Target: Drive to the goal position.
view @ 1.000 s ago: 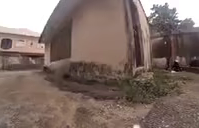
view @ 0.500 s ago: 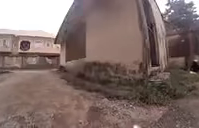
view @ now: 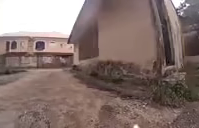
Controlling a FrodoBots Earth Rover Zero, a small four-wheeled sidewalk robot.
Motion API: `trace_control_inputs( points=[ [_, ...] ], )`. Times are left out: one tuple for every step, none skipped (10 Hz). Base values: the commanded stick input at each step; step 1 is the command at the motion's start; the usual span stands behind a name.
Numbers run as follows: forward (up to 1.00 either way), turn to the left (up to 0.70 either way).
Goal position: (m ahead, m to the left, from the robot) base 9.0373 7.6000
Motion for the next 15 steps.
trace_control_inputs(
  points=[
    [0.49,0.36],
    [1.00,0.27],
    [1.00,0.27],
    [1.00,0.27],
    [1.00,0.27],
    [1.00,0.27],
    [1.00,0.27],
    [1.00,0.27],
    [1.00,0.27],
    [1.00,0.27],
    [1.00,0.27],
    [1.00,0.27],
    [1.00,0.27],
    [1.00,0.27],
    [1.00,0.27]
  ],
)
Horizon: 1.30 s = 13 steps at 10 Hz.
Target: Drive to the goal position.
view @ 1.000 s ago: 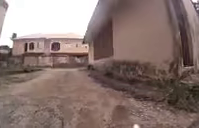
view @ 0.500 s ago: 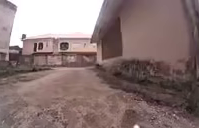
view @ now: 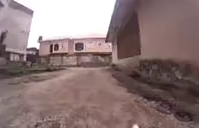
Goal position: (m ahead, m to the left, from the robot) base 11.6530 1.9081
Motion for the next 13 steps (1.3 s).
trace_control_inputs(
  points=[
    [1.00,0.27],
    [1.00,0.27],
    [1.00,0.27],
    [1.00,0.27],
    [1.00,0.27],
    [1.00,0.27],
    [1.00,0.27],
    [1.00,0.13],
    [1.00,0.00],
    [1.00,0.00],
    [1.00,0.00],
    [1.00,0.00],
    [1.00,0.00]
  ],
)
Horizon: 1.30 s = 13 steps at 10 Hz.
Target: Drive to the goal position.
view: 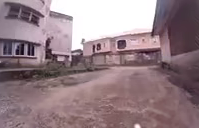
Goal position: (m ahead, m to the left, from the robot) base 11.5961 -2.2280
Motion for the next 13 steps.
trace_control_inputs(
  points=[
    [1.00,0.00],
    [1.00,0.00],
    [1.00,0.00],
    [1.00,0.00],
    [1.00,-0.16],
    [1.00,-0.27],
    [1.00,-0.27],
    [1.00,-0.27],
    [1.00,-0.27],
    [1.00,-0.27],
    [1.00,-0.27],
    [1.00,-0.27],
    [1.00,0.00]
  ],
)
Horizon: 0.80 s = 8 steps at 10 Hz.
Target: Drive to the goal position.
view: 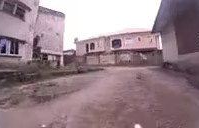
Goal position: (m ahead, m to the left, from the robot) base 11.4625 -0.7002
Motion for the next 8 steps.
trace_control_inputs(
  points=[
    [1.00,0.00],
    [1.00,0.00],
    [1.00,0.00],
    [1.00,0.00],
    [1.00,0.00],
    [1.00,0.00],
    [1.00,0.00],
    [1.00,0.00]
  ],
)
